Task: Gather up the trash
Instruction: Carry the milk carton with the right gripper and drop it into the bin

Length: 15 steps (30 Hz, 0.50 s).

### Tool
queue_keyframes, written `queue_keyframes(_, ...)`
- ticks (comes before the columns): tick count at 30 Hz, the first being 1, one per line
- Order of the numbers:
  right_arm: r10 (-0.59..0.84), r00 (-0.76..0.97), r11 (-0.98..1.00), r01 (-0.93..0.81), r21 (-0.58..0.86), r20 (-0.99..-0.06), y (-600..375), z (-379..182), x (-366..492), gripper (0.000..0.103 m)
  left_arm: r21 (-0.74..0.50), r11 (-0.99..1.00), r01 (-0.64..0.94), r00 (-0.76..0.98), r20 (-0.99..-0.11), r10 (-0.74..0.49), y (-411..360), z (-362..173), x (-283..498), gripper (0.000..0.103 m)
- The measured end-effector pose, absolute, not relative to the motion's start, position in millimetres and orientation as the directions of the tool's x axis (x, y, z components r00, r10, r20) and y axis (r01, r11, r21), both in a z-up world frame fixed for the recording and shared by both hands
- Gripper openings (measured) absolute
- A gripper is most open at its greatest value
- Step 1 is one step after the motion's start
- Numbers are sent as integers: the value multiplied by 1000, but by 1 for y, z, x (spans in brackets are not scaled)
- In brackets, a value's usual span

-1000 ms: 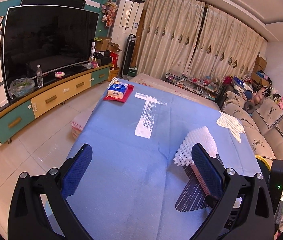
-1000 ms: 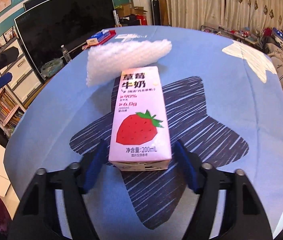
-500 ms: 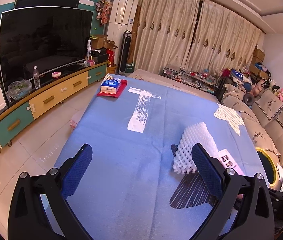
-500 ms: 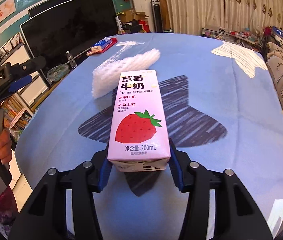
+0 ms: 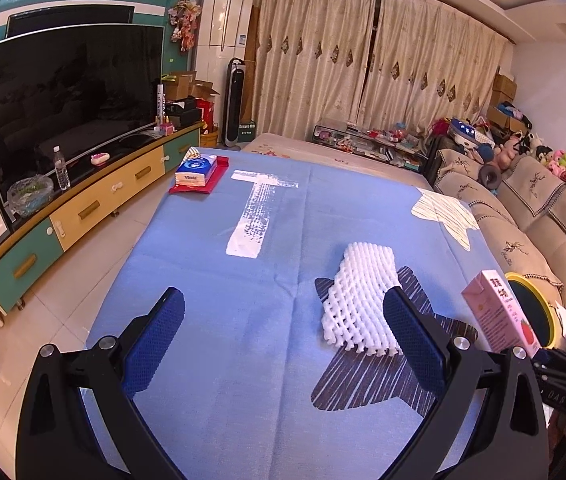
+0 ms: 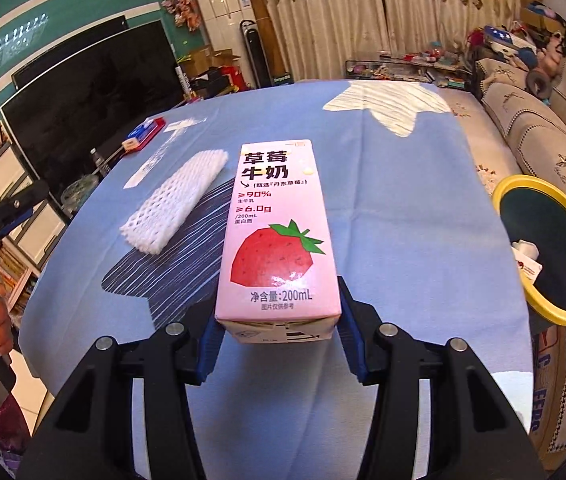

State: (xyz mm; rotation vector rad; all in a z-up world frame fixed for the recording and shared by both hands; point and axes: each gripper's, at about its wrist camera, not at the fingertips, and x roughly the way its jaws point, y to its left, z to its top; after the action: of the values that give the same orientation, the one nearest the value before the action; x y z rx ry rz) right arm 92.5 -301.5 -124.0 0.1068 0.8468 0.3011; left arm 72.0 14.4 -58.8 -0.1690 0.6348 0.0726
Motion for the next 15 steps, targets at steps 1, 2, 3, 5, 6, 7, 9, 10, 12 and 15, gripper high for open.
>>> queue_keyframes(1,294,631,956,-205,211,-718,-308,-123,93,48,-130,985,-117,802,-598,16,12,-59,73,98)
queue_keyframes(2,282,638,959,-190,209,-716,-315,-123,96,48,-127,985,-115,800,-599,16,10,-60,74,98)
queue_keyframes(3,271,645,963,-175,207,-714,-322,-122,97,48,-125,986,-113,799,-602,15,8,-60,76,98)
queue_keyframes(5,241,665,970,-139,201,-707,-339,-120,100,48,-116,987,-110,792,-610,16,4,-63,80,98)
queue_keyframes(6,226,674,973,-121,197,-704,-348,-118,102,48,-111,988,-109,789,-614,18,3,-63,81,98)
queue_keyframes(7,208,683,976,-100,192,-700,-357,-116,105,48,-103,989,-108,785,-620,21,-1,-64,84,98)
queue_keyframes(9,160,699,983,-44,181,-697,-380,-113,110,48,-93,990,-102,779,-626,22,-6,-65,88,98)
queue_keyframes(10,138,707,984,-20,176,-694,-390,-113,113,48,-87,991,-100,777,-629,23,-9,-65,90,98)
queue_keyframes(12,94,716,986,28,163,-692,-409,-114,119,48,-73,993,-91,772,-635,24,-17,-66,94,98)
queue_keyframes(15,32,713,983,105,152,-701,-442,-119,131,48,-55,996,-74,764,-645,21,-29,-68,102,98)
